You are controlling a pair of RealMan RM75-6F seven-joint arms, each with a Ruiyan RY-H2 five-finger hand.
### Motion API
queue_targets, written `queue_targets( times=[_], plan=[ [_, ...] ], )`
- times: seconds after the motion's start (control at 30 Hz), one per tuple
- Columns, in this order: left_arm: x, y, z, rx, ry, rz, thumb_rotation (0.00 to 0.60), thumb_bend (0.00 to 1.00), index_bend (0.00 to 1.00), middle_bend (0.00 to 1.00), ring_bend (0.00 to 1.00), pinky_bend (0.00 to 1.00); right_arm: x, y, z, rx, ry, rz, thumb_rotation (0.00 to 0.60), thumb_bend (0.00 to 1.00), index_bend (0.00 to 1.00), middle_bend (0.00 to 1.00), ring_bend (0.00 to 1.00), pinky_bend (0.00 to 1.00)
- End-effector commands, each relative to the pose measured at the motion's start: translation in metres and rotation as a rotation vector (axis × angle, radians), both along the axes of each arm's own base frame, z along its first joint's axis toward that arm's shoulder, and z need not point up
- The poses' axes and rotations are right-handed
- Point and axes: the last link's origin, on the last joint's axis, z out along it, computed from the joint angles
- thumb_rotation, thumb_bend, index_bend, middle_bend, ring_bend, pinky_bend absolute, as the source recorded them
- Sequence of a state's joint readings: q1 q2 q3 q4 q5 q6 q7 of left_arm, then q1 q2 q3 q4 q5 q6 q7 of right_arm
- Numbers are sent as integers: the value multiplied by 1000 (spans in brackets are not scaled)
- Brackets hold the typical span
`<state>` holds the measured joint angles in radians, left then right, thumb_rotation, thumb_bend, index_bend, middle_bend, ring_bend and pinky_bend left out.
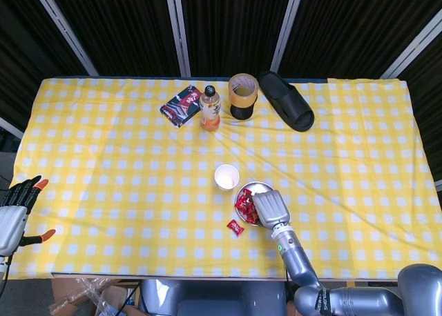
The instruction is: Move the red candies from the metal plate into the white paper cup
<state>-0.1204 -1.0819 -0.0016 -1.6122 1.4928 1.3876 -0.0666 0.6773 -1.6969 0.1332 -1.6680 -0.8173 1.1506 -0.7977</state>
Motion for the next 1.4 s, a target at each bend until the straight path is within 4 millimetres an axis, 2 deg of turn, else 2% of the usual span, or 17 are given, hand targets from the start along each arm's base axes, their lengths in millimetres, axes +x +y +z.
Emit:
queue_targets(
  times=[0.03, 0.43, 0.77, 1.0, 1.1, 1.4],
  plan=[
    [0, 0, 0, 0, 0, 0, 600, 50, 0, 0, 0, 0, 4, -1, 4, -10, -1, 12, 600, 577, 604, 513, 751, 908],
    [0, 0, 0, 1, -1, 4, 600, 50, 0, 0, 0, 0, 23, -5, 33, -68, -21, 53, 600, 580, 607, 515, 751, 908],
    [-1, 0, 0, -2, -3, 14, 600, 49, 0, 0, 0, 0, 63, -11, 60, -102, -53, 115, 600, 582, 608, 515, 751, 909],
    [-2, 1, 2, 0, -2, 29, 600, 50, 0, 0, 0, 0, 90, -27, 62, -111, -66, 134, 600, 583, 609, 516, 751, 908],
    [-2, 1, 1, -9, 2, 28, 600, 50, 0, 0, 0, 0, 104, -42, 59, -118, -73, 139, 600, 583, 609, 515, 751, 909],
    [-2, 3, 0, -22, -10, 34, 600, 50, 0, 0, 0, 0, 114, -63, 49, -113, -79, 123, 600, 583, 610, 515, 751, 908]
  ],
)
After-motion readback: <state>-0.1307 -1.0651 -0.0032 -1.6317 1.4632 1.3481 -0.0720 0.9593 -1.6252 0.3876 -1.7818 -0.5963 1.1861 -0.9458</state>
